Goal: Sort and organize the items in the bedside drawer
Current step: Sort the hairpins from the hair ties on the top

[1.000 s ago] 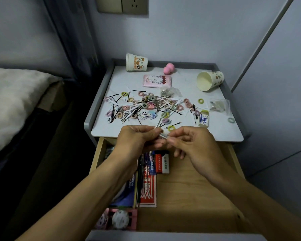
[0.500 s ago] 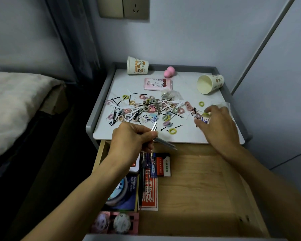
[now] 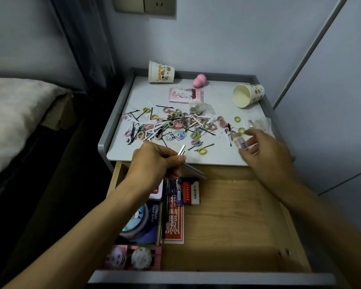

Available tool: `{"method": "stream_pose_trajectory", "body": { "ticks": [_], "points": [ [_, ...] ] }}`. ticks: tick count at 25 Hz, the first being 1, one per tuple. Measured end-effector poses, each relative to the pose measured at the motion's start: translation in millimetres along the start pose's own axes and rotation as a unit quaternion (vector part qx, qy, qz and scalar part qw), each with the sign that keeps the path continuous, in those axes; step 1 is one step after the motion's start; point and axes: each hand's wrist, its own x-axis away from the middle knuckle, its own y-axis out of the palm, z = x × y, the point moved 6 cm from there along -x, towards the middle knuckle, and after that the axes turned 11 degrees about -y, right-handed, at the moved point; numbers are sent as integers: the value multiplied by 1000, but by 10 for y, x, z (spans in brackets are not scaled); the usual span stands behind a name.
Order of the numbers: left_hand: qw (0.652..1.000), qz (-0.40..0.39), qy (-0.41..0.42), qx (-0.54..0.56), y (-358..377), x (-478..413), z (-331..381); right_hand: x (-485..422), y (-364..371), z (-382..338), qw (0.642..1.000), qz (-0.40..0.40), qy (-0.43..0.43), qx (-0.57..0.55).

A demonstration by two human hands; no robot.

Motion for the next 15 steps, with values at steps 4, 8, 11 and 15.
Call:
{"method": "stream_pose_trajectory", "body": {
  "ticks": [4,8,11,15],
  "points": [
    [998,6,-14,-63,-11,45,-136,684,509,-181,956,-258,-134,-32],
    [993,7,-11,-114,10,111,-217,983,1098,-140,910,-388,-144,3],
    [993,-2,-14,-118,1,76,-254,1006,1321,-97,897,-417,-148,11],
    [994,-19,-30,-108,-26,51,-249,728,1146,-191,941,-306,-53,-136]
  ]
}}
